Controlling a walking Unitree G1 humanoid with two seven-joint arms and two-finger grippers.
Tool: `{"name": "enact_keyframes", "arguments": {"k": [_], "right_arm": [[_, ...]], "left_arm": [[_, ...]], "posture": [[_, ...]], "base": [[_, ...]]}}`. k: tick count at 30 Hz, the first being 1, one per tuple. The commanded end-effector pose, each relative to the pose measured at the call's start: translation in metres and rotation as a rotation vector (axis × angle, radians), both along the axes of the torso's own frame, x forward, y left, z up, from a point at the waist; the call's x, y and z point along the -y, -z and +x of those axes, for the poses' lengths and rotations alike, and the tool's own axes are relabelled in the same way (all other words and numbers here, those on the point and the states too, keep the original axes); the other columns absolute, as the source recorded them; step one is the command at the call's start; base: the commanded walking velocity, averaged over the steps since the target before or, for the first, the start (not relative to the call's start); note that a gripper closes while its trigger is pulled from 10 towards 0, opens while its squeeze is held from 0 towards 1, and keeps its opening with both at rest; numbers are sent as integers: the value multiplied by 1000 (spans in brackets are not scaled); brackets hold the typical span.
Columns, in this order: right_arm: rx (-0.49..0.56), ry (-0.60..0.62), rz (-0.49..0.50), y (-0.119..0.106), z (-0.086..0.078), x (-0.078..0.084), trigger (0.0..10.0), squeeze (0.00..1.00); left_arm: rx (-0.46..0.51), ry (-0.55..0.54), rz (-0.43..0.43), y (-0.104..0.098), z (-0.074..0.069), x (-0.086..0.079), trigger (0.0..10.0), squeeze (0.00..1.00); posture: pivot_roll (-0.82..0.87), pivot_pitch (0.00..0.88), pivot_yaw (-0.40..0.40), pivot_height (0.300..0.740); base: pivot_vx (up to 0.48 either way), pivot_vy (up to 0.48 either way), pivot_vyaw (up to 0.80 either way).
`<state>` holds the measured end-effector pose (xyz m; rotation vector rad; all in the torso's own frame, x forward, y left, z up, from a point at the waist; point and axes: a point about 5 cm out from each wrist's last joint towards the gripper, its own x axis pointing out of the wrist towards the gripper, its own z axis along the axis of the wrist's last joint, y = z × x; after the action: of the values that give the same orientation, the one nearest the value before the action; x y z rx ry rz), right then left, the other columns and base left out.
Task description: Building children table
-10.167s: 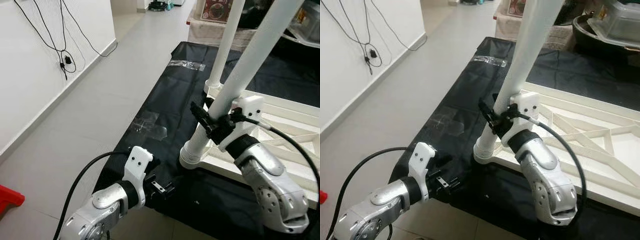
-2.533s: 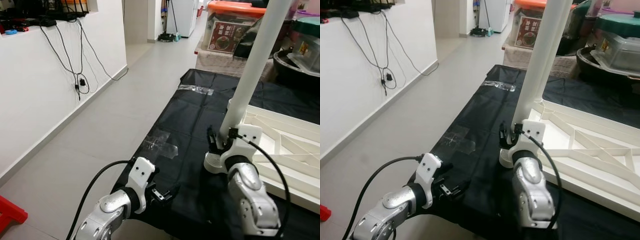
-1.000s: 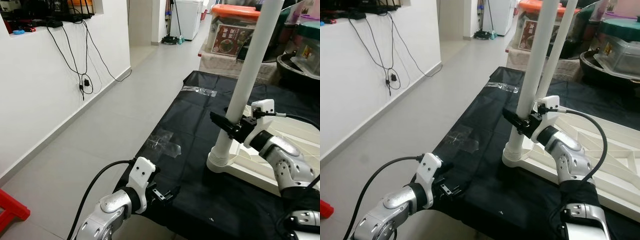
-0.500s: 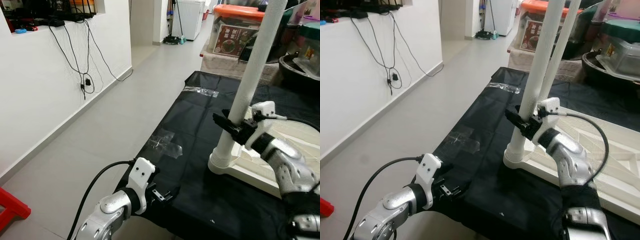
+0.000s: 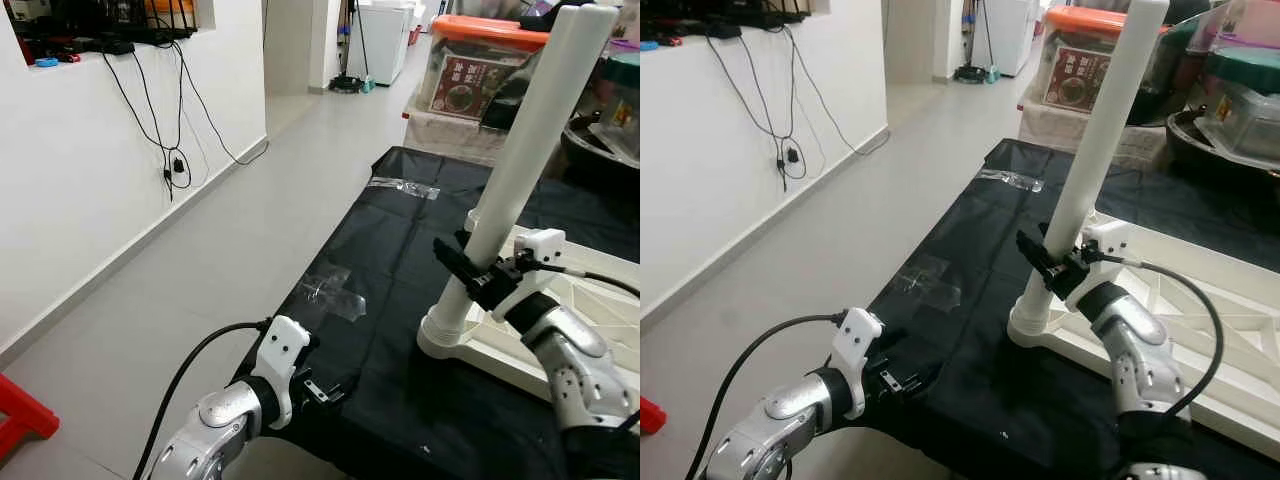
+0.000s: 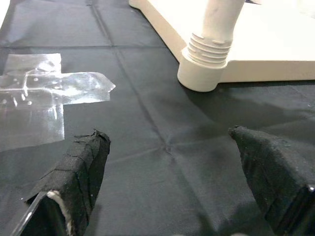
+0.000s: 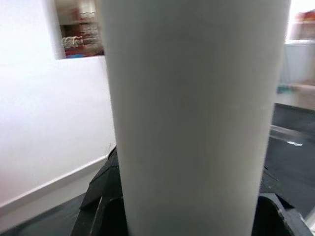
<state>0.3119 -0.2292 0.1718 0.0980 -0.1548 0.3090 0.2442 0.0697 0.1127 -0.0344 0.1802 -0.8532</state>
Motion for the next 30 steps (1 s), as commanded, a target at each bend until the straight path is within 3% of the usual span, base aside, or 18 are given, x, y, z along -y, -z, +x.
{"name": "enact_keyframes", "arguments": {"k": [1, 2, 4, 5, 6, 7, 10, 13, 15, 17, 18, 20, 21, 23, 24, 30], "right_arm": [[-118, 191, 26, 27, -4, 8, 0, 0], [-118, 191, 26, 27, -4, 8, 0, 0], [-132, 609, 1, 25, -16, 15, 0, 0], [-132, 609, 1, 25, -16, 15, 0, 0], [-146, 924, 17, 21, -40, 8, 0, 0], [-146, 924, 17, 21, -40, 8, 0, 0], [-157, 1056, 96, 14, -52, -21, 0, 0], [-156, 1069, 109, 12, -53, -28, 0, 0], [-171, 1076, 157, 10, -52, -51, 0, 0], [-177, 1082, 168, 9, -52, -56, 0, 0], [-179, 1035, 178, 8, -49, -66, 3059, 0], [-185, 1012, 178, 7, -48, -72, 3059, 0], [-195, 943, 169, 7, -45, -79, 10000, 0], [-202, 896, 161, 7, -44, -83, 10000, 0], [-207, 852, 154, 10, -44, -85, 10000, 1000], [-212, 823, 128, 15, -46, -80, 10000, 1000]], "left_arm": [[1, 8, 15, 1, -2, 0, 10000, 0], [1, 8, 15, 1, -2, 0, 10000, 0], [1, 11, 17, 1, -1, 0, 10000, 0], [1, 11, 17, 1, -1, 0, 10000, 0], [2, 12, 18, 2, 0, 0, 10000, 0], [2, 12, 18, 2, 0, 0, 10000, 0], [4, 13, 19, 2, 2, 1, 10000, 0], [4, 13, 20, 2, 2, 1, 10000, 0], [6, 14, 21, 2, 3, 2, 10000, 0], [6, 14, 22, 2, 3, 2, 10000, 0], [6, 14, 21, 2, 3, 2, 10000, 0], [6, 13, 20, 2, 3, 2, 10000, 0], [5, 13, 19, 2, 3, 2, 10000, 0], [5, 12, 18, 2, 3, 2, 10000, 0], [5, 11, 16, 2, 3, 2, 10000, 0], [5, 10, 15, 2, 3, 3, 10000, 0]], "posture": [[170, 0, -49, 740], [170, 0, -49, 740], [163, 0, -46, 740], [163, 0, -46, 740], [162, 0, -42, 740], [162, 0, -42, 740], [157, 0, -34, 740], [157, 0, -34, 740], [160, 0, -37, 740], [160, 0, -37, 740], [162, 0, -42, 740], [162, 0, -42, 740], [158, 0, -43, 740], [158, 0, -43, 740], [158, 0, -43, 740], [156, 0, -46, 740]], "base": [[0, 0, 0], [0, 0, 0], [0, 0, 0], [0, 0, 0], [0, 0, 0], [0, 0, 0], [0, 0, 0], [0, 0, 0], [0, 0, 0], [0, 0, 0], [0, 0, 0], [0, 0, 0], [0, 0, 0], [0, 0, 0], [0, 0, 0], [0, 0, 0]]}}
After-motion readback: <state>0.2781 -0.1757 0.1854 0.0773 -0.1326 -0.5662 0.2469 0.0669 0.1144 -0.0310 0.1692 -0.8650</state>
